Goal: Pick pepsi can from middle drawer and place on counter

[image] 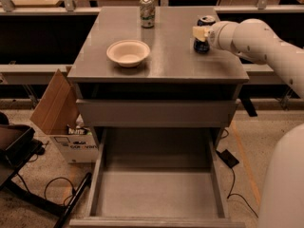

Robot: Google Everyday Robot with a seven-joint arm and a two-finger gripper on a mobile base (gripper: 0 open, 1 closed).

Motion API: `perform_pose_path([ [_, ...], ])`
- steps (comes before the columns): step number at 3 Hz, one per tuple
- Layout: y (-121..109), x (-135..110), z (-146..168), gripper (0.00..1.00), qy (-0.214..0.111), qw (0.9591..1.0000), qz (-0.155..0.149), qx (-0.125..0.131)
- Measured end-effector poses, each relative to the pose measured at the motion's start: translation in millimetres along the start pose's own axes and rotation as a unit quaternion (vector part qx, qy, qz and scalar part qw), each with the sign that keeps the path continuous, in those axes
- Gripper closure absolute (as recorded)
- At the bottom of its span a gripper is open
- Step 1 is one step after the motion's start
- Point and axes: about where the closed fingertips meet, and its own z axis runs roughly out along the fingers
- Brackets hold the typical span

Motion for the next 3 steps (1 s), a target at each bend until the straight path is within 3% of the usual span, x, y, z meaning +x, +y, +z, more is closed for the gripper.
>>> perform_pose_path([
  [1, 1.4, 0.2, 0.7, 0.51, 0.004, 1.0000, 0.003, -0.003],
  [3, 4.4, 1.0, 3.0, 0.00, 0.005, 1.0000, 0.003, -0.005],
])
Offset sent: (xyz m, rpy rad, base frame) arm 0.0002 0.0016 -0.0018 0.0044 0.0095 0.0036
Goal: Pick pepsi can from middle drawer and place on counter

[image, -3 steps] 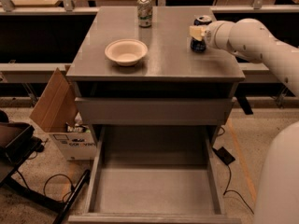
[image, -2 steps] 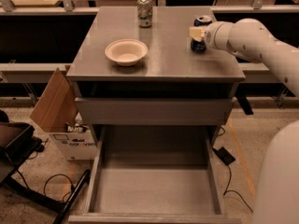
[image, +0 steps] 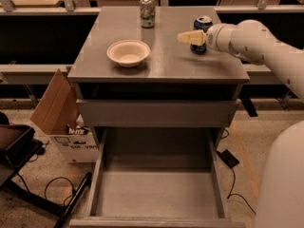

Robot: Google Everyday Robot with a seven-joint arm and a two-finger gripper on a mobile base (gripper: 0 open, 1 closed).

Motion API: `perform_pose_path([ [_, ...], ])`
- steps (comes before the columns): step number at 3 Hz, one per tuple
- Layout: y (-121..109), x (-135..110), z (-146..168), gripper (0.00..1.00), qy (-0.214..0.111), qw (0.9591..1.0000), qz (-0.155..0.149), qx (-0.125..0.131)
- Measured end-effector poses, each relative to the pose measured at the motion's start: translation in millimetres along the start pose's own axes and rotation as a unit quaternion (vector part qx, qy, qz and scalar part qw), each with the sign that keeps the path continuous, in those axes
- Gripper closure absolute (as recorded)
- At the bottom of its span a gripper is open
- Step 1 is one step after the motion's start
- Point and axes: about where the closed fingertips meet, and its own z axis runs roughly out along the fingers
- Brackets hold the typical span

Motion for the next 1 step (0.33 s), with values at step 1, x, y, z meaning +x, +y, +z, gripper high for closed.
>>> perform_pose_path([
  [1, 0.0, 0.0, 0.0, 0.00, 0.000, 1.0000, 0.000, 0.000],
])
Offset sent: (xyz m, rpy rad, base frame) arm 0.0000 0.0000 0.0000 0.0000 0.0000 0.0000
